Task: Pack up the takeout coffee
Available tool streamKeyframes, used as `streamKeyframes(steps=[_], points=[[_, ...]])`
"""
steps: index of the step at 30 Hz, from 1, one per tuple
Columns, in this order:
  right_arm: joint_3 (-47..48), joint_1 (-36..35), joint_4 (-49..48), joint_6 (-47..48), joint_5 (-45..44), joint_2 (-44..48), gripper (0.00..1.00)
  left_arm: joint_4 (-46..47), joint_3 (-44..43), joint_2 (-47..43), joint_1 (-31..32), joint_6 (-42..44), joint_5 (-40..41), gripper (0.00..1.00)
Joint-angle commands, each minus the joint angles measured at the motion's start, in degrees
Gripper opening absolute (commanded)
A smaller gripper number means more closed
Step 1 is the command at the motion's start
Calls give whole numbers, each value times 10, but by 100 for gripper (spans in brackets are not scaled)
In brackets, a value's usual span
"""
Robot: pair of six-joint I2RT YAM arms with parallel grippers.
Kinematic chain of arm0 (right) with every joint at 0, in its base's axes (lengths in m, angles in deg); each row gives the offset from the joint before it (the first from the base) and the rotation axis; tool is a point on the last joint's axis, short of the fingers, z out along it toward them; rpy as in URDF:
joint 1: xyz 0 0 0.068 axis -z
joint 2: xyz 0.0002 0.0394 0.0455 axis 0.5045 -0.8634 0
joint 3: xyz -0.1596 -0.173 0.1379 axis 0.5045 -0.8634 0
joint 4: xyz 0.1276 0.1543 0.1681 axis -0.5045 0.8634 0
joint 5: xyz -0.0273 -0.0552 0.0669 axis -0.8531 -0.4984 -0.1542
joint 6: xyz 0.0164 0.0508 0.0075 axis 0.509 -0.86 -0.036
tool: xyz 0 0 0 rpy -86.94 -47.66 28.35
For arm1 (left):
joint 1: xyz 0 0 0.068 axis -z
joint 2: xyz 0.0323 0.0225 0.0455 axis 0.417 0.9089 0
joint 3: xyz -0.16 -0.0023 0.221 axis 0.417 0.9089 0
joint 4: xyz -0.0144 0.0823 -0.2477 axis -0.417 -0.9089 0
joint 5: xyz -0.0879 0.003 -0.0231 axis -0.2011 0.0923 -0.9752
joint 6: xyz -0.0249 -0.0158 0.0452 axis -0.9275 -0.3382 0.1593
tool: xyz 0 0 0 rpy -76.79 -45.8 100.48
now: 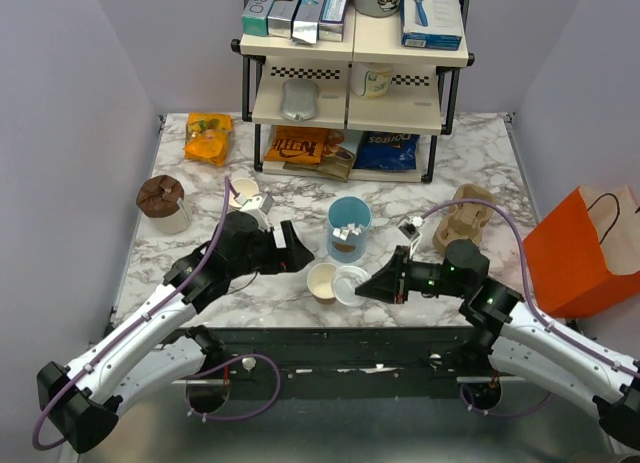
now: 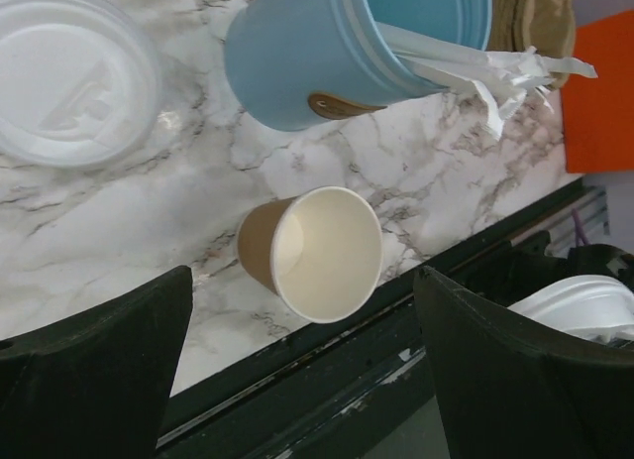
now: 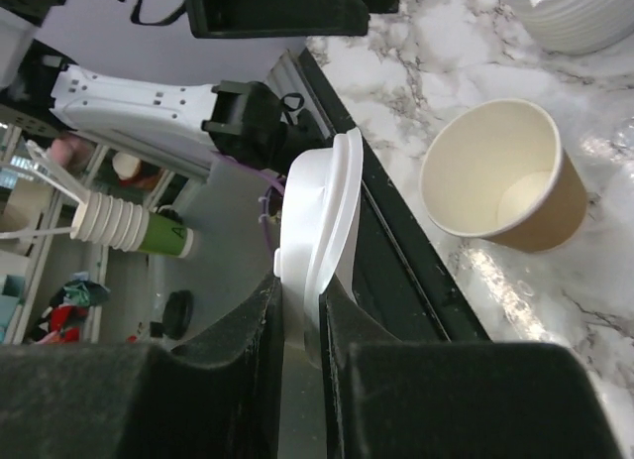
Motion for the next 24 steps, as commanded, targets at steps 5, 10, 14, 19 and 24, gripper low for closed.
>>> streamKeyframes(steps=[5, 10, 14, 19, 24], points=[[-19, -56, -106, -122, -160, -65, 21, 136, 45, 10, -2, -43, -115, 99], [-34, -66, -134, -153, -212, -86, 22, 144, 60, -5, -4, -48, -115, 99], [-33, -69, -158, -167, -220, -117, 22, 193, 87, -17, -4, -47, -146, 99], [-33, -75, -166, -183, -234, -144, 23, 195, 102, -3, -4, -47, -169, 99], [-35, -76, -165, -192, -253, -165, 25, 200, 110, 20, -4, -41, -181, 99]])
